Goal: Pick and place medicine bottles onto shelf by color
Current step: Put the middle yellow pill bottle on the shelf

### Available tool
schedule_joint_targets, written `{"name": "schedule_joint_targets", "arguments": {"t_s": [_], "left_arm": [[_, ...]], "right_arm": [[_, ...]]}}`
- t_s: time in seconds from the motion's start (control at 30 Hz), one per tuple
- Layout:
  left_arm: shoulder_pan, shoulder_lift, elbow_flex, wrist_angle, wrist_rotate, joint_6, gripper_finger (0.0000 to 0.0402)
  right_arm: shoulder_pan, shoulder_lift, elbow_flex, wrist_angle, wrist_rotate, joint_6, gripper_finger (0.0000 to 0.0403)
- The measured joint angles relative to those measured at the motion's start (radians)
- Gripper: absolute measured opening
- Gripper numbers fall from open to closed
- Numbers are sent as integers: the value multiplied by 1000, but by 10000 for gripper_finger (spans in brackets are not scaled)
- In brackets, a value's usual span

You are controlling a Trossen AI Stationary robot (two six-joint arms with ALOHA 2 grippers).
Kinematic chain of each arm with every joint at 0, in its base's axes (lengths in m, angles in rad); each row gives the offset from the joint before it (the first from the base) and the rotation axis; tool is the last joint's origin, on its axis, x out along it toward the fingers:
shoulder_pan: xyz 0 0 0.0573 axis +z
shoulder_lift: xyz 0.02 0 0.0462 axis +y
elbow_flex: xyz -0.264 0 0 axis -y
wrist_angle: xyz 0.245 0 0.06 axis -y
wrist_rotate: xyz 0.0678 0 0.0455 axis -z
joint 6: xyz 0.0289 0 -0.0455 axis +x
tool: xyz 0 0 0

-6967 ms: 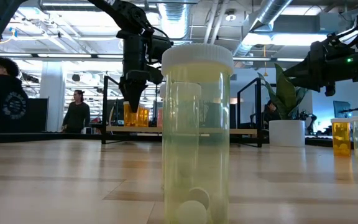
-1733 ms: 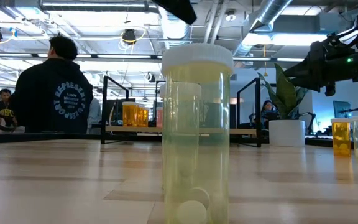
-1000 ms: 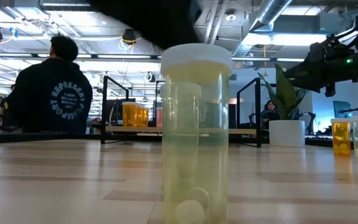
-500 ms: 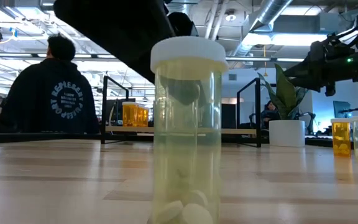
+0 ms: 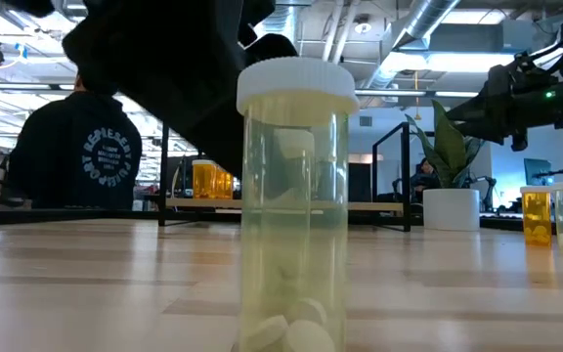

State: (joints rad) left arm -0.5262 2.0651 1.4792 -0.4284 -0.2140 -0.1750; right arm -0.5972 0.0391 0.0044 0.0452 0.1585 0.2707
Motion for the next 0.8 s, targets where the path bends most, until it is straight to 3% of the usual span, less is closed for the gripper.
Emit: {"name": "schedule_joint_targets", "arguments": {"t_s": [0.6,0.8], "left_arm": [[11,0,0,-8,45,38,112],[35,-1,0,-13,45,50,92]], "right_arm": [[0,0,0,0,0,0,249],[0,0,0,0,0,0,249]]}}
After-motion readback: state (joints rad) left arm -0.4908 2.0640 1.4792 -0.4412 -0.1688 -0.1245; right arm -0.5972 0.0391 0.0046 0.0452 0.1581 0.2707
